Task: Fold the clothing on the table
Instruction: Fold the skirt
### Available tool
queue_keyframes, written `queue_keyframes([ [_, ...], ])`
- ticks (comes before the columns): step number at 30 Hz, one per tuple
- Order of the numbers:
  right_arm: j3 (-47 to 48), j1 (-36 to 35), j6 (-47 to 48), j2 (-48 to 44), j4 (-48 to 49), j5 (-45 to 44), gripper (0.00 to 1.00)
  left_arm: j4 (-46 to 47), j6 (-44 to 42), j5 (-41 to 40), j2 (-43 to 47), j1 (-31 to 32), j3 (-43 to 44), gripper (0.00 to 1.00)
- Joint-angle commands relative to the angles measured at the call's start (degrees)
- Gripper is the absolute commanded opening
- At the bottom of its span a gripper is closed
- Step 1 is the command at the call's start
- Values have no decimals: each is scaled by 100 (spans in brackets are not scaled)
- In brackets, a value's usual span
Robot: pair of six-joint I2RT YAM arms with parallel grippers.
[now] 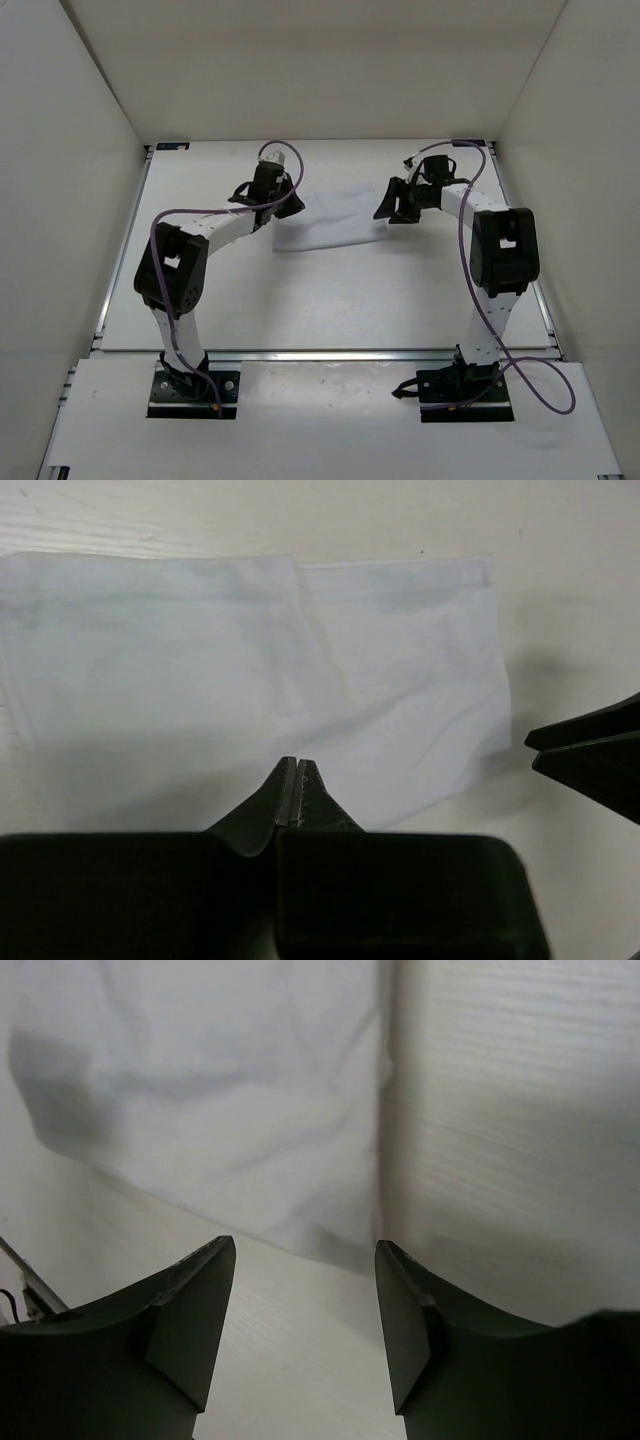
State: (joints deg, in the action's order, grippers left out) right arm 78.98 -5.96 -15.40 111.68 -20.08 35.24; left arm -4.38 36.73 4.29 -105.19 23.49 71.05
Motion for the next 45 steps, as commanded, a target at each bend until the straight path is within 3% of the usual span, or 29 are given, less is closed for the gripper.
queue_keyframes([
  [1, -84, 86, 222, 91, -251, -315, 56, 147, 53, -701, -230, 349, 182, 0],
  [4, -189, 60, 292, 135, -226, -448, 56, 306, 150, -1446, -248, 569, -55, 0],
  [9, -365, 77, 283, 293, -189, -247, 59, 245, 422, -2010, -476, 701, -21, 0],
  [23, -427, 24, -95, 732, 91, -18, 56, -1064, 1099, -2565, -1373, 754, 1034, 0],
  [28, -445, 42, -77, 847, 118, 201, 42, -1179, 1134, -2618, -1496, 780, 1113, 0],
  [31, -463, 59, -147, 934, 135, 386, 6, -1214, 1152, -2539, -1540, 798, 1052, 0],
  [32, -428, 42, -156, 926, 179, 343, 0, -1240, 1187, -2495, -1549, 807, 1034, 0],
  [37, -155, -2, -95, 865, -110, 308, 0, -1390, 1152, -2197, -1671, 798, 1113, 0],
  [45, 160, 43, -34, -84, -408, 255, 0, -1618, 994, -1713, -1926, 1088, 1543, 0],
])
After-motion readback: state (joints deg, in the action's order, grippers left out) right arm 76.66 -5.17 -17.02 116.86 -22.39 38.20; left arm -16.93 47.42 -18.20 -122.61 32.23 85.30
